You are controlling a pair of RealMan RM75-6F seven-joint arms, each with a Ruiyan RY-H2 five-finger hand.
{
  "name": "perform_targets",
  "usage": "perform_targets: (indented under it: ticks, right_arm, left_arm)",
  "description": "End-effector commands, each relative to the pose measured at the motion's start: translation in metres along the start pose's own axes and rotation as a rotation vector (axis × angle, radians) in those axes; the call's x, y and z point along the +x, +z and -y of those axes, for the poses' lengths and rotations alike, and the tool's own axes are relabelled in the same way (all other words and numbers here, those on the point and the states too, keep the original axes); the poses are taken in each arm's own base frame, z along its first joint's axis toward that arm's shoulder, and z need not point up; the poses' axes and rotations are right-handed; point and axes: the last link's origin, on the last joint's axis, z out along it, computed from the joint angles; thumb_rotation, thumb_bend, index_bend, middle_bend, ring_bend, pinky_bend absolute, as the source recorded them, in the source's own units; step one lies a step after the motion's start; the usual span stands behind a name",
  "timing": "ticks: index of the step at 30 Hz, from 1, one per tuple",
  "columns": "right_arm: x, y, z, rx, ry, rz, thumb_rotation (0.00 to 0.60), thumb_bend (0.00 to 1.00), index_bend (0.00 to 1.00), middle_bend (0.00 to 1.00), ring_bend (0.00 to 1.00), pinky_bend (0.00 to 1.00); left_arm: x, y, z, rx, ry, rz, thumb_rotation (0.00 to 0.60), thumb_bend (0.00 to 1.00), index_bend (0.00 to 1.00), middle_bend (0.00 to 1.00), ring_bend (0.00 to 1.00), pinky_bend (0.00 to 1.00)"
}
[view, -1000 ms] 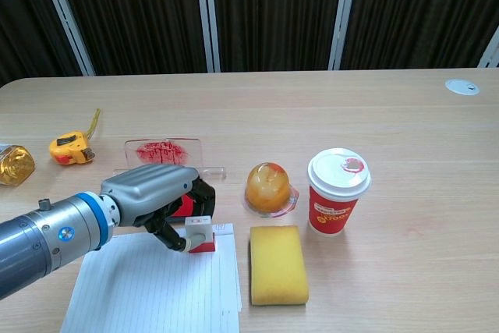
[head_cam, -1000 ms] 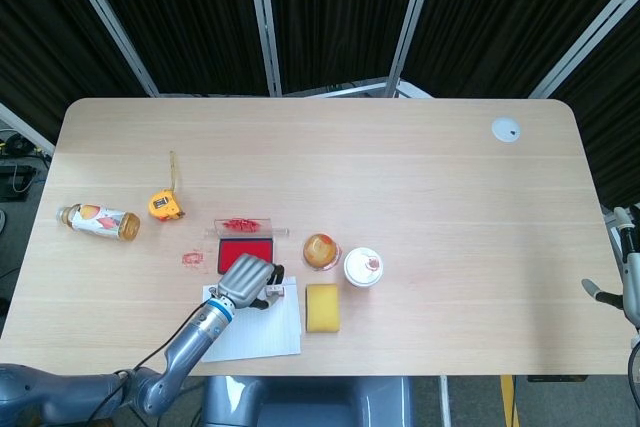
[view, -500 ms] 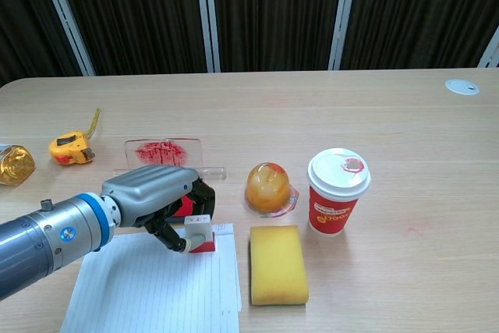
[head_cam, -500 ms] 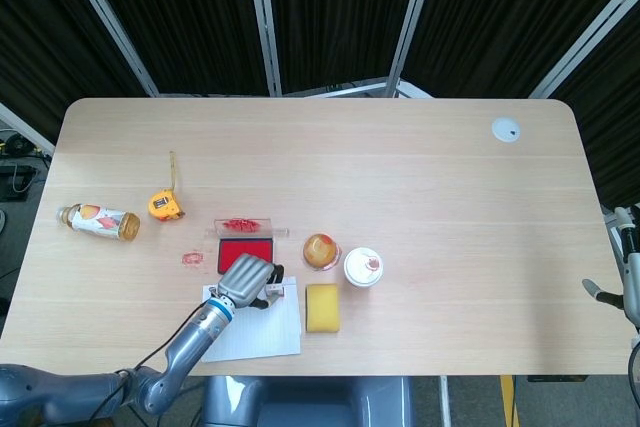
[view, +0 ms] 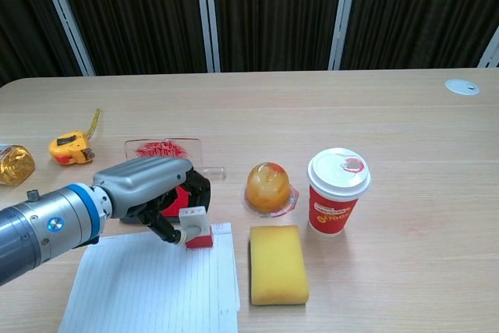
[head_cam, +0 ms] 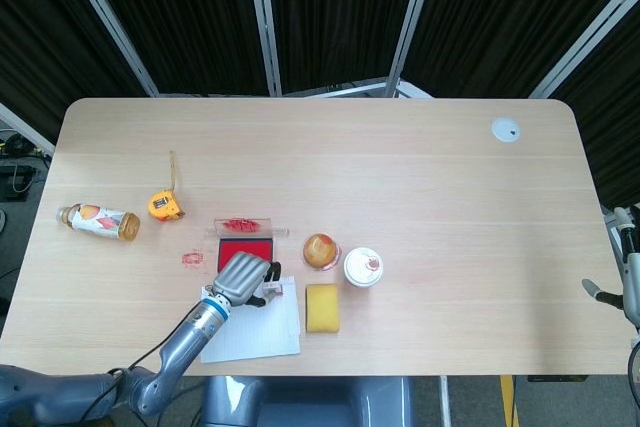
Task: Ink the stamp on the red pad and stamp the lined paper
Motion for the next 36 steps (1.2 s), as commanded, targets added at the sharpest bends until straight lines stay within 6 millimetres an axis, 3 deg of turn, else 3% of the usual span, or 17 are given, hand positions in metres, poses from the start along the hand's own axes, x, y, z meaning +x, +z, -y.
perform_targets:
  ticks: [1, 5, 8, 11, 16, 23, 27, 36]
  right_arm:
    - [0.001, -0.001, 0.000, 0.001, 0.002, -0.003, 0.600, 0.00, 0.00, 0.00, 0.00, 0.00]
    - [0.002, -0.002, 0.002, 0.007, 0.003, -0.007, 0.600, 0.00, 0.00, 0.00, 0.00, 0.00]
    - [0.002, -0.004, 0.005, 0.016, 0.002, -0.007, 0.600, 0.00, 0.00, 0.00, 0.00, 0.00]
    - [0.002, -0.006, 0.006, 0.021, 0.003, -0.010, 0.600, 0.00, 0.00, 0.00, 0.00, 0.00]
    - [0.003, -0.008, 0.007, 0.026, 0.003, -0.013, 0.600, 0.00, 0.00, 0.00, 0.00, 0.00]
    - [0.003, -0.008, 0.008, 0.028, -0.001, -0.013, 0.600, 0.00, 0.00, 0.00, 0.00, 0.00]
    - [0.002, -0.008, 0.009, 0.028, -0.006, -0.012, 0.600, 0.00, 0.00, 0.00, 0.00, 0.00]
    - [-0.001, -0.007, 0.010, 0.023, -0.017, -0.005, 0.600, 0.00, 0.00, 0.00, 0.00, 0.00]
  left_arm:
    - [0.019, -0.005, 0.000, -0.007, -0.028, -0.044, 0.600, 0.37, 0.57, 0.55, 0.84, 0.89]
    - [0.044, -0.014, 0.005, -0.009, -0.049, -0.088, 0.600, 0.37, 0.57, 0.55, 0.84, 0.89]
    - [0.065, -0.025, 0.022, 0.023, -0.037, -0.125, 0.600, 0.37, 0.57, 0.55, 0.84, 0.89]
    - [0.072, -0.036, 0.049, 0.066, 0.001, -0.111, 0.600, 0.37, 0.57, 0.55, 0.84, 0.89]
    - [0.070, -0.053, 0.092, 0.111, 0.040, -0.055, 0.600, 0.37, 0.57, 0.55, 0.83, 0.89]
    - [0.064, -0.067, 0.130, 0.140, 0.052, -0.040, 0.600, 0.36, 0.57, 0.55, 0.83, 0.89]
    - [0.055, -0.066, 0.140, 0.136, 0.043, -0.033, 0.600, 0.36, 0.57, 0.55, 0.83, 0.89]
    - [0.036, -0.058, 0.139, 0.111, 0.051, -0.016, 0.600, 0.36, 0.56, 0.55, 0.82, 0.88]
